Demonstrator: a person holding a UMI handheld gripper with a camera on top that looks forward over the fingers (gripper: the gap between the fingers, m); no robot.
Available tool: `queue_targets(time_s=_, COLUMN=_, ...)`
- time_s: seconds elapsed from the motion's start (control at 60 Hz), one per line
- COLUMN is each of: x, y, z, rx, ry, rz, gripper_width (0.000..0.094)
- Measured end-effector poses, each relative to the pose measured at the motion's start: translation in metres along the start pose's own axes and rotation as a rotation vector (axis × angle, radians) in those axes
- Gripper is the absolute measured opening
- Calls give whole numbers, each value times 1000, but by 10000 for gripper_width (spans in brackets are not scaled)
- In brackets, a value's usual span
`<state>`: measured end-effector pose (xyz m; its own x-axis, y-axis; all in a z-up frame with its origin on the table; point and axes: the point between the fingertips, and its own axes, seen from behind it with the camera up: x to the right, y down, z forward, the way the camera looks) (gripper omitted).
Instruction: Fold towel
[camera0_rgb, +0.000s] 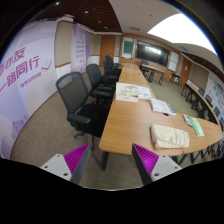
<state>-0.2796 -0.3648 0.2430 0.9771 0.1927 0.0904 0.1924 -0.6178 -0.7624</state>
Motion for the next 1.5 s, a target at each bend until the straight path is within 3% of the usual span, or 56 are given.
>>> queue_targets(time_s=0.367, x=71, y=69, z=68, rx=-104, ry=53, rz=80, gripper_width=857)
queue_targets(time_s=0.65, x=215, y=68, z=190, rx=-47, ry=184, rz=105, gripper_width=861)
queue_targets(time_s=0.9, x=288, y=63, z=307, rx=-51, ry=167, rz=72, gripper_width=852)
queue_targets(time_s=0.967, x=289, y=65, z=326, rx=-63, ry=144, rz=61, gripper_width=787)
queue_targets(time_s=1.083, x=291, y=70, z=347, rx=-89, ry=117, rz=50, gripper_width=550)
queue_targets(time_s=1.25, x=298, y=64, z=353, rx=-71, ry=116, rz=-27, gripper_width=111)
queue_targets(time_s=1.3, x=297, y=63, z=353, rx=-72, ry=104, rz=-13, gripper_width=56)
queue_targets(time_s=1.383, x=286, y=55, z=349, rx=-76, ry=59, rz=33, gripper_width=41)
queue_targets(time_s=1.5, x=240, y=10, z=316, rx=-20, ry=-121, rz=146, gripper_width=39)
